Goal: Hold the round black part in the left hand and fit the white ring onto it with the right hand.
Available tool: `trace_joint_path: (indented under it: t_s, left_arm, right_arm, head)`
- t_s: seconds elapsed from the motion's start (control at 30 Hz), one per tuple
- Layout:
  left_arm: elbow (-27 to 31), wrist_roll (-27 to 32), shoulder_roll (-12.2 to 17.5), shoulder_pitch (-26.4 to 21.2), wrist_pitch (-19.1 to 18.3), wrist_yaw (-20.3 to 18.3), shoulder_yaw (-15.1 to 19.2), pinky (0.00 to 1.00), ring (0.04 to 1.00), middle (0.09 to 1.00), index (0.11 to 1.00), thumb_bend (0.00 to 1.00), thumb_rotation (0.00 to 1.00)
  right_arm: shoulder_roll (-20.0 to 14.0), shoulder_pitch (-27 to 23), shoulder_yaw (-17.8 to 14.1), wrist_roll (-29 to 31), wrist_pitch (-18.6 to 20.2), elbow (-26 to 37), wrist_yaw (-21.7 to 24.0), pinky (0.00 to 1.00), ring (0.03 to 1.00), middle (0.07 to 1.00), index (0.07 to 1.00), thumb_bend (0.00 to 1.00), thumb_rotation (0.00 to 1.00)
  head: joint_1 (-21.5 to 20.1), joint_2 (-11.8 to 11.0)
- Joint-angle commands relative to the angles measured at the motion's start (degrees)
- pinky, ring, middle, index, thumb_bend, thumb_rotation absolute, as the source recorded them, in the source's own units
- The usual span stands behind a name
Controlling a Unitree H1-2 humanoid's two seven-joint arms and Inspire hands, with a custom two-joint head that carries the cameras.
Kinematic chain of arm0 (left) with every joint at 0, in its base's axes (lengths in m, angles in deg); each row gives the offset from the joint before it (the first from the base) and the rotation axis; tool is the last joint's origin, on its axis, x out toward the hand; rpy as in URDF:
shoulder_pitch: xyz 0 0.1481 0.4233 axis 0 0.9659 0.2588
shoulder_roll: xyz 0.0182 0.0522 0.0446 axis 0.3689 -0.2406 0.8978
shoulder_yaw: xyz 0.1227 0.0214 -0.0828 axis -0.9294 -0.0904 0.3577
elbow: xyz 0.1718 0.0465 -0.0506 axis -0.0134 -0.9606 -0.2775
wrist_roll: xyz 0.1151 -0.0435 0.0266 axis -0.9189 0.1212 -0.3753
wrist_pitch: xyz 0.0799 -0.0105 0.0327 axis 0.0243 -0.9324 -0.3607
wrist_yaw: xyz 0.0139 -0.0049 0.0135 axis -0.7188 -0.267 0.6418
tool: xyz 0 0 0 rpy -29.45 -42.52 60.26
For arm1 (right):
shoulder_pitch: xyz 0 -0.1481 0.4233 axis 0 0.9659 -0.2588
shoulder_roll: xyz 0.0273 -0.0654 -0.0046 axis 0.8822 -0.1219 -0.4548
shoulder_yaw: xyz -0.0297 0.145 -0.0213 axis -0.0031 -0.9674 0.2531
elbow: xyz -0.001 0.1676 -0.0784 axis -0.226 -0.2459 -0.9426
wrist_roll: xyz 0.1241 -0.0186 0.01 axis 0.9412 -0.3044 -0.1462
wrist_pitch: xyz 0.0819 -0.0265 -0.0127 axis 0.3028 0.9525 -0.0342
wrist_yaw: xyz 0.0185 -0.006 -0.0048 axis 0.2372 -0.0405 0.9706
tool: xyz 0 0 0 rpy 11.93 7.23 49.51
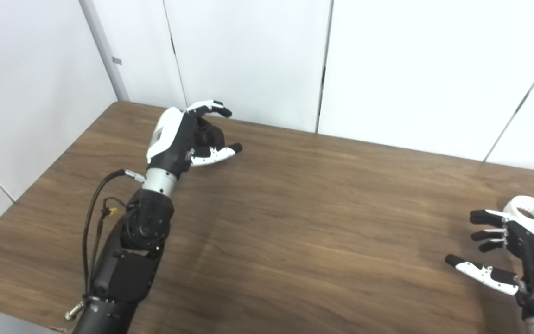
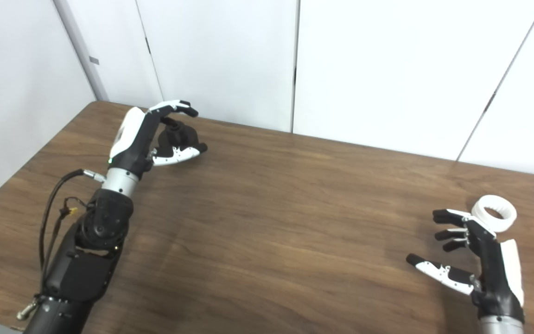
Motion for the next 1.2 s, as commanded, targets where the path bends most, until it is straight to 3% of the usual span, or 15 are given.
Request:
trace_joint_path:
  t_s: [0.0, 0.13, 0.47, 0.83, 0.93, 1.17]
  left_arm:
    - [0.33, -1.22, 2.02, -3.24, -1.05, 0.88, 0.51, 0.73, 0.84, 0.827, 0.656, 0.8, 0.16]
    - [-0.7, -2.02, 3.0, -4.01, -1.62, 1.21, 0.5, 0.73, 0.858, 0.844, 0.663, 0.81, 0.19]
    - [-4.27, -6.77, 6.33, -7.14, -7.27, 1.29, -0.94, 0.75, 0.928, 0.898, 0.713, 0.9, 0.29]
    - [-8.83, -9.67, 7.94, -9.95, -11.83, 1.79, -2.83, 0.85, 0.968, 0.919, 0.741, 0.97, 0.34]
    - [-10.68, -10.69, 8.59, -11.0, -13.63, 0.98, -3.93, 0.89, 0.994, 0.941, 0.766, 1.0, 0.39]
    - [-14.95, -11.52, 9.86, -13.12, -14.1, 1.04, -6.26, 0.96, 1.0, 0.969, 0.789, 1.0, 0.43]
  right_arm:
    - [-0.68, -1.17, -0.62, 0.84, -2.22, 1.53, -0.46, 0.45, 0.557, 0.672, 0.66, 0.71, 0.0]
    - [-0.87, -1.1, -0.64, 0.86, -2.8, 1.22, -0.52, 0.44, 0.548, 0.665, 0.66, 0.71, 0.0]
    - [-0.74, -1.17, -0.71, 0.78, -2.37, 1.27, -0.53, 0.44, 0.544, 0.666, 0.66, 0.71, 0.0]
    - [-0.91, -1.15, -0.79, 0.95, -2.58, 1.52, -0.2, 0.44, 0.546, 0.666, 0.66, 0.71, 0.0]
    - [-0.93, -1.1, -0.74, 1.04, -2.82, 1.57, -0.06, 0.44, 0.548, 0.669, 0.66, 0.71, 0.0]
    - [-0.75, -1.06, -0.73, 0.69, -2.35, 1.81, -0.08, 0.44, 0.547, 0.667, 0.659, 0.71, 0.0]
  head:
    - [0.04, 0.09]
    - [0.27, 0.13]
    - [0.15, 0.02]
    - [0.12, 0.13]
    - [0.0, 0.16]
    - [-0.27, 0.31]
